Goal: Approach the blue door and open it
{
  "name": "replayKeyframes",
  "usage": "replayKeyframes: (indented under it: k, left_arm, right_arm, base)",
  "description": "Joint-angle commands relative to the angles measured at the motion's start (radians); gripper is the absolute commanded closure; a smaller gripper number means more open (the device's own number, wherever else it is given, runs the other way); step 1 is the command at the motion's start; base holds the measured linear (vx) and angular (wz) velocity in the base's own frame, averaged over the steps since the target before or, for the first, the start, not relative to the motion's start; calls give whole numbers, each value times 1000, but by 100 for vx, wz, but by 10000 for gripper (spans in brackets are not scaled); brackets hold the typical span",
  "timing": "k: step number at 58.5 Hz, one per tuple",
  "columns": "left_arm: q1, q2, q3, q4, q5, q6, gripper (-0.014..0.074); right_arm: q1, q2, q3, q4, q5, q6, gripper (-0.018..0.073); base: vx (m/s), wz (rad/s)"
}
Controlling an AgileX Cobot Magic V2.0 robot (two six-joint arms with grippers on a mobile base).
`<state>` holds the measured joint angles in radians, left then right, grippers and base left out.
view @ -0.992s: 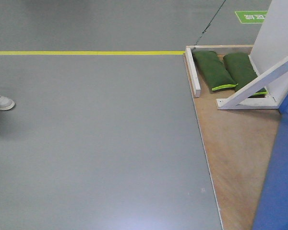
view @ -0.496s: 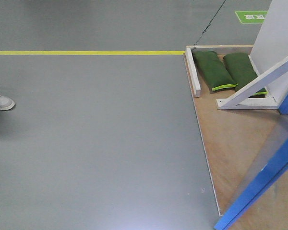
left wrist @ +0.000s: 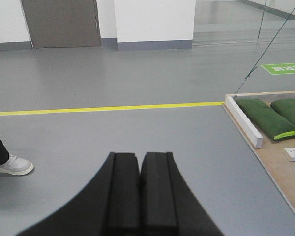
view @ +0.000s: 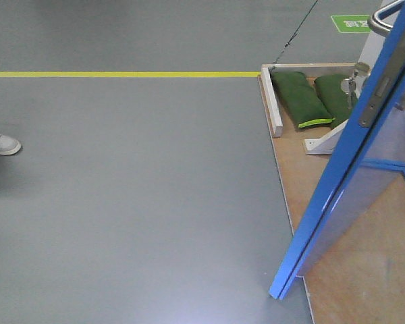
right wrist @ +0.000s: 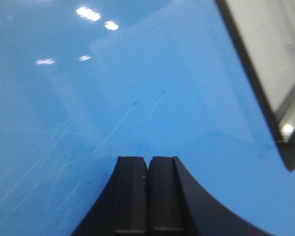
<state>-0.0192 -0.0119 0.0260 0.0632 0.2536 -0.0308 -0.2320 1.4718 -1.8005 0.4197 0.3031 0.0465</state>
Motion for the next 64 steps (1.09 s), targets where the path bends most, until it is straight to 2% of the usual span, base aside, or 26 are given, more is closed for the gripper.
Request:
replayKeyframes:
  k: [1, 9, 39, 64]
  left_arm:
    - [-3, -12, -26, -6, -77, -1, 524]
    - [-3, -12, -26, -6, -77, -1, 524]
    - [-3, -12, -26, -6, -77, -1, 524]
    - [-3, -12, -26, -6, -77, -1, 524]
  right_arm:
    - [65, -27, -32, 21, -57, -11, 547]
    - [127, 1, -32, 22, -63, -11, 547]
    - [263, 118, -32, 27, -79, -11, 547]
    - [278, 158, -32, 28, -111, -10, 547]
  base:
    - [0, 0]
    - [0, 0]
    - [0, 0]
    - [0, 0]
